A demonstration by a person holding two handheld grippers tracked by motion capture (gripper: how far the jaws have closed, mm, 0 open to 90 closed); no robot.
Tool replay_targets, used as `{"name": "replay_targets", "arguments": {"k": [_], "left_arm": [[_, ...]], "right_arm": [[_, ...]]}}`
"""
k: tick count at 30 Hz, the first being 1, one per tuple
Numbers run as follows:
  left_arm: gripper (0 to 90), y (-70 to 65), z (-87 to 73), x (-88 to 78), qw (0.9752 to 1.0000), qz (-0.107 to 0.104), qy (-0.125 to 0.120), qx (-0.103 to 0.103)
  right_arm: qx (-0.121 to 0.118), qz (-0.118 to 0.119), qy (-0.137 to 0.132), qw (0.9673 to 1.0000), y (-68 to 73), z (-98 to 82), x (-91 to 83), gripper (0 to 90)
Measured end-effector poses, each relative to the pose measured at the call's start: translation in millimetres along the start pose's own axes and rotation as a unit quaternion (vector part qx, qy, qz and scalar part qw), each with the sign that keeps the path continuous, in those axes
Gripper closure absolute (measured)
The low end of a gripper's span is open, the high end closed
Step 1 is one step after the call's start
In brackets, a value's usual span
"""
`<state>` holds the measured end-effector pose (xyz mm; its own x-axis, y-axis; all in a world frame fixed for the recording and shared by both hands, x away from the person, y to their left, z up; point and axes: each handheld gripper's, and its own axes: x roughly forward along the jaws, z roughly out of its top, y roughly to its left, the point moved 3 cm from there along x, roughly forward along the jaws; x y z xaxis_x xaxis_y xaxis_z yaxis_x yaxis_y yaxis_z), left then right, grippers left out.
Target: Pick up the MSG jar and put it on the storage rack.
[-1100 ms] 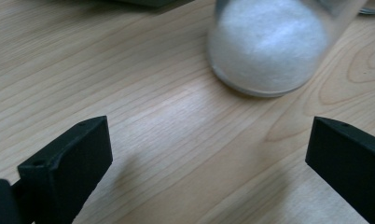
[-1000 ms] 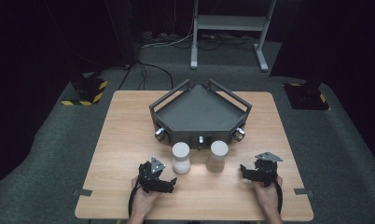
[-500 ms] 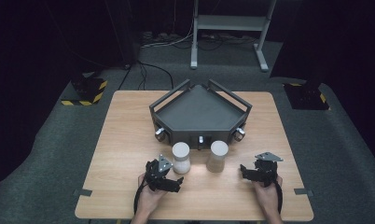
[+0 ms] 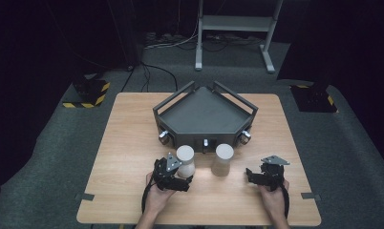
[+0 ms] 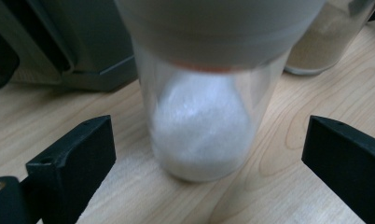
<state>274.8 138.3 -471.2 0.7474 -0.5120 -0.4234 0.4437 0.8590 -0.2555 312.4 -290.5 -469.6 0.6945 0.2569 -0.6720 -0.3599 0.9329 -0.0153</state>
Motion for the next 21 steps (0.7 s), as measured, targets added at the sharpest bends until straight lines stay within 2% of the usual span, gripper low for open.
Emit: {"name": "replay_targets", "arguments": {"k": [16,21], "left_arm": [[7.5,-1.3,18.0,8.8,0.9993,-0.017,-0.027,-0.017],[9.5,-2.4,20.3,11.2,0.9993,-0.019,-0.029,-0.012]], "right_arm": [[0.000,0.000,0.000,1.0000,0.1,0.0,0.0,10.0],[0.000,0.000,0.000,1.0000,0.2,-0.1,0.0,10.0]]}}
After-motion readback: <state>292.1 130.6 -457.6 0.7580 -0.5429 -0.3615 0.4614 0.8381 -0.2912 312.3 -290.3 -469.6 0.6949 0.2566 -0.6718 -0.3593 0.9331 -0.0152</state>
